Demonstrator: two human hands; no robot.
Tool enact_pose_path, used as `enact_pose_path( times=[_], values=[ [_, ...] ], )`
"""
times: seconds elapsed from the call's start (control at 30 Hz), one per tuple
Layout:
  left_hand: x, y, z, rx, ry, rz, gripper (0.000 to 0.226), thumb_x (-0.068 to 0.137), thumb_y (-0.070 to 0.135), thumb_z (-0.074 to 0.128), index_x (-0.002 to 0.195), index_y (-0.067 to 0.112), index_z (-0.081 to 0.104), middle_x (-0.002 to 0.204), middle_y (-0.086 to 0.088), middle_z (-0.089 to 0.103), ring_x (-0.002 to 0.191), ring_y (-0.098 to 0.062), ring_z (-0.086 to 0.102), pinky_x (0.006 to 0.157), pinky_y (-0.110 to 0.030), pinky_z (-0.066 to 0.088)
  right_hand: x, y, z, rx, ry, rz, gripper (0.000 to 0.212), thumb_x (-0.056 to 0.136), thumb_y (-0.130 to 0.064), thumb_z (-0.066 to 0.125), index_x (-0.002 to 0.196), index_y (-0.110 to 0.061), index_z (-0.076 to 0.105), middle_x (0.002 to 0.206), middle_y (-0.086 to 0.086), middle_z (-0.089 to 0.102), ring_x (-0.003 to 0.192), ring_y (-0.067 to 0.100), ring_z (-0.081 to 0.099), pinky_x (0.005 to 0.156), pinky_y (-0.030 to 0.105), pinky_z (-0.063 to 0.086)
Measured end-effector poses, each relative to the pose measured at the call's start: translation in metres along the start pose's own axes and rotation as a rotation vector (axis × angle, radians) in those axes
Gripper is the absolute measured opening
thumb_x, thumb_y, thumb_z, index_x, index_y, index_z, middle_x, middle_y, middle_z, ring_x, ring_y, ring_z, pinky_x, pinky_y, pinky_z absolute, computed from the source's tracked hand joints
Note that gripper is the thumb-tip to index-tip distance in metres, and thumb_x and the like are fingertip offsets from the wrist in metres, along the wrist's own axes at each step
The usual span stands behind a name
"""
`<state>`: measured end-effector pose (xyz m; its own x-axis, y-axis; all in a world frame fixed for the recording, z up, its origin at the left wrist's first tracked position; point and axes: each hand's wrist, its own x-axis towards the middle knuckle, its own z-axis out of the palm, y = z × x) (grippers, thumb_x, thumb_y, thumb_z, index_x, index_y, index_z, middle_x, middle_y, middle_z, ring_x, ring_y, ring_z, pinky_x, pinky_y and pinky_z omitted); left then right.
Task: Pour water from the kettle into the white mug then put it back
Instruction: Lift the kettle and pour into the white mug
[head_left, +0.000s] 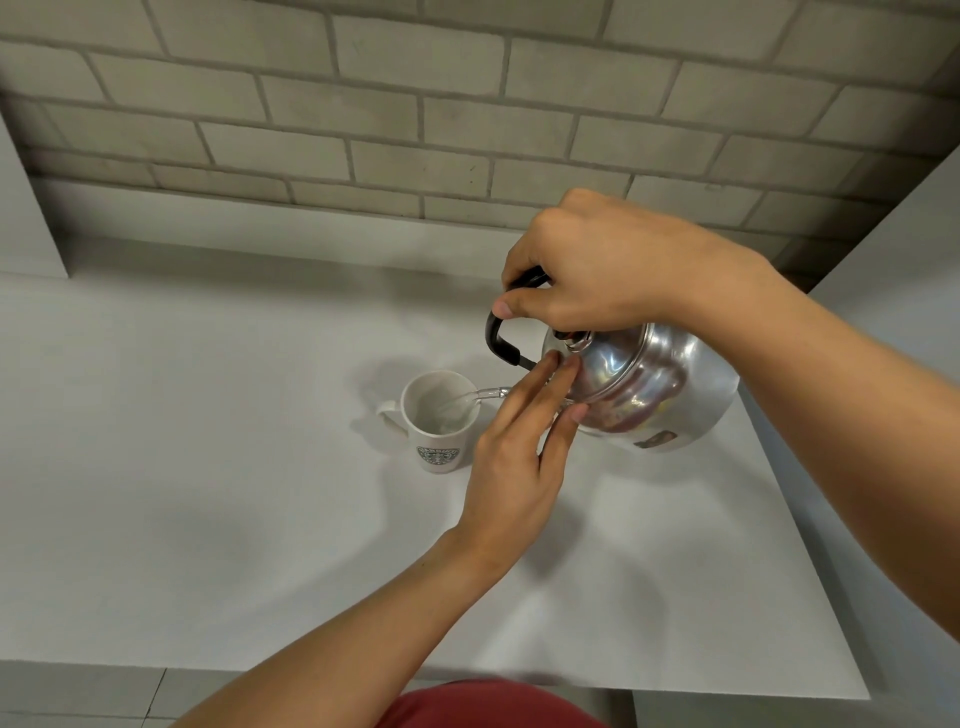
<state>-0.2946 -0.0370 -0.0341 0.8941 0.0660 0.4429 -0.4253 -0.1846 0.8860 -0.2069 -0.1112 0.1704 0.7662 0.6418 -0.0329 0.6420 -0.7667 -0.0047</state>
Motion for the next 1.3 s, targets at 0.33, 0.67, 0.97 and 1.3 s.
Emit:
enact_pose_path(
  times=[0.33,0.67,0.97,1.3],
  values=[
    [0.003,0.002,-0.001,0.01,0.029,0.026,0.049,0.107,0.021,0.06,0.151,0.036,0.046,0.159,0.0,0.052,0.149,-0.005,0.043,0.107,-0.05,0.054,0.007,-0.004,-0.004,-0.019,-0.02,-0.009,0.036,0.098,-0.05,0.065,0.096,-0.017,0.081,0.069,0.003,0.068,0.065,0.022,0.061,0.061,0.039,0.054],
    [0.003,-0.001,-0.003,-0.005,0.042,0.035,0.05,0.107,0.022,0.059,0.153,0.036,0.045,0.159,0.001,0.052,0.15,-0.008,0.043,0.107,-0.051,0.054,0.01,-0.008,-0.004,-0.027,-0.026,-0.025,0.035,0.098,-0.049,0.066,0.096,-0.018,0.082,0.067,0.0,0.066,0.06,0.017,0.058,0.058,0.036,0.05],
    [-0.001,0.0,-0.001,-0.026,0.04,0.015,0.046,0.107,0.031,0.056,0.153,0.035,0.046,0.159,0.001,0.052,0.151,-0.008,0.042,0.108,-0.051,0.053,0.009,-0.012,-0.004,-0.039,-0.051,-0.008,0.036,0.097,-0.05,0.066,0.092,-0.017,0.081,0.063,-0.001,0.064,0.067,0.023,0.063,0.056,0.034,0.048],
    [-0.001,0.0,-0.001,-0.034,0.045,0.013,0.046,0.107,0.025,0.058,0.152,0.033,0.048,0.159,-0.001,0.052,0.151,-0.007,0.042,0.109,-0.052,0.053,0.009,-0.016,-0.007,-0.049,-0.061,-0.007,0.039,0.097,-0.049,0.067,0.09,-0.013,0.08,0.064,0.004,0.069,0.07,0.029,0.066,0.06,0.039,0.055]
  ],
)
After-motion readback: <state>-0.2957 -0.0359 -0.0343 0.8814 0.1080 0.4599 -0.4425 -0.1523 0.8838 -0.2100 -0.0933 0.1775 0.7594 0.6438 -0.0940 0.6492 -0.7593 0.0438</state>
